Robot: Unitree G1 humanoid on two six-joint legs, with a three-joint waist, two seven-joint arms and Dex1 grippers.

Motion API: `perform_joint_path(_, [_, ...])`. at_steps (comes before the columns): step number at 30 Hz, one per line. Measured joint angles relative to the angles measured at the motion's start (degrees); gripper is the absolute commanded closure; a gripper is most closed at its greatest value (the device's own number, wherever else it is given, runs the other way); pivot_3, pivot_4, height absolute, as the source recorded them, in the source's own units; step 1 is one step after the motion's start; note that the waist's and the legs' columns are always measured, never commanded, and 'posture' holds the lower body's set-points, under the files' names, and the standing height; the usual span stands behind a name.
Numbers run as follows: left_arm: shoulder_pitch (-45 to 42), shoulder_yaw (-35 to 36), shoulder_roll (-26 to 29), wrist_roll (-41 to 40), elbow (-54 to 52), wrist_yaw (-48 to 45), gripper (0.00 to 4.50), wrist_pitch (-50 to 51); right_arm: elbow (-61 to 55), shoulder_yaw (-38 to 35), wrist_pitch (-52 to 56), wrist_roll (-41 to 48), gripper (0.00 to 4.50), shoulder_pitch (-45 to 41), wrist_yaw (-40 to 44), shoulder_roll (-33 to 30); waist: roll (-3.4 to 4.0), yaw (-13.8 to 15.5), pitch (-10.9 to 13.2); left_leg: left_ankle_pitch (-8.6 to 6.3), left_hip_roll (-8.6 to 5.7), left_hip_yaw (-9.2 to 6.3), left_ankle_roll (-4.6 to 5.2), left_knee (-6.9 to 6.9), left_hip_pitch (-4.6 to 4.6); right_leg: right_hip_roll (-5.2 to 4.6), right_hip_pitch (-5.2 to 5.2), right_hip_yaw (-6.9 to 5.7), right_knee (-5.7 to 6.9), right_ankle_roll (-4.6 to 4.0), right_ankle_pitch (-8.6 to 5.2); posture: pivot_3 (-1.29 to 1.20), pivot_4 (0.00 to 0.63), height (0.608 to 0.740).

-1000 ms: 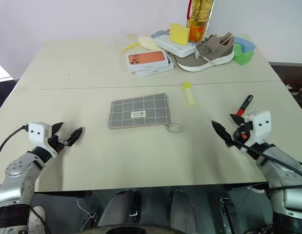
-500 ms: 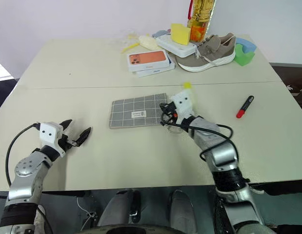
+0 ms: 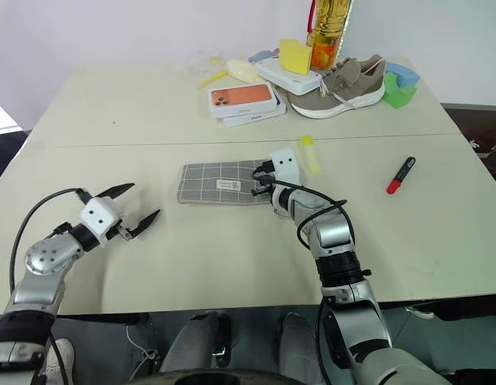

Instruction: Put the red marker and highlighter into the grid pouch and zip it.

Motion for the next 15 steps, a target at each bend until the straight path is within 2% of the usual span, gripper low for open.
perform_joint_path(2, [-6.2,-3.75,1.93,4.86,7.29,-0.48,0.0,-9.35,0.1,0.06,-0.09,-0.14,4.43,-0.12,0.26,0.05,0.0,-0.03,-0.03,0.0,0.0,0.06,0.0,0.0,0.02,0.01,0.01,0.0,0.01,0.0,0.0,0.0,0.15,0.74])
perform_joint_path(7, [-18.18,-9.34,2.08,11.48,23.11,0.66,0.0,-24.25,-0.12,0.23,-0.29,-0.73,4.43,0.1,0.59,0.03,-0.02,-0.1,-0.04,0.01,0.0,0.29,0.0,0.0,0.02,0.0,0.0,-0.01,0.04,0.03,0.01,0.0,0.15,0.74])
perform_joint_path(14, [-30.25,-16.25,1.26,17.86,38.71,1.83,0.0,-37.48,-2.4,0.27,0.59,-0.91,4.43,1.41,-0.08,0.24,-0.04,-0.18,-0.05,0.0,-0.01,0.35,0.01,0.0,0.0,-0.01,0.0,-0.01,-0.01,0.09,0.03,0.0,0.15,0.74])
perform_joint_path(15, [-30.9,-16.64,1.17,18.18,39.6,1.95,0.26,-38.22,-2.52,0.26,0.61,-0.91,4.47,1.5,-0.15,0.25,-0.04,-0.19,-0.06,0.0,-0.01,0.35,0.01,0.0,0.0,-0.01,0.0,-0.01,0.0,0.09,0.03,0.0,0.15,0.74])
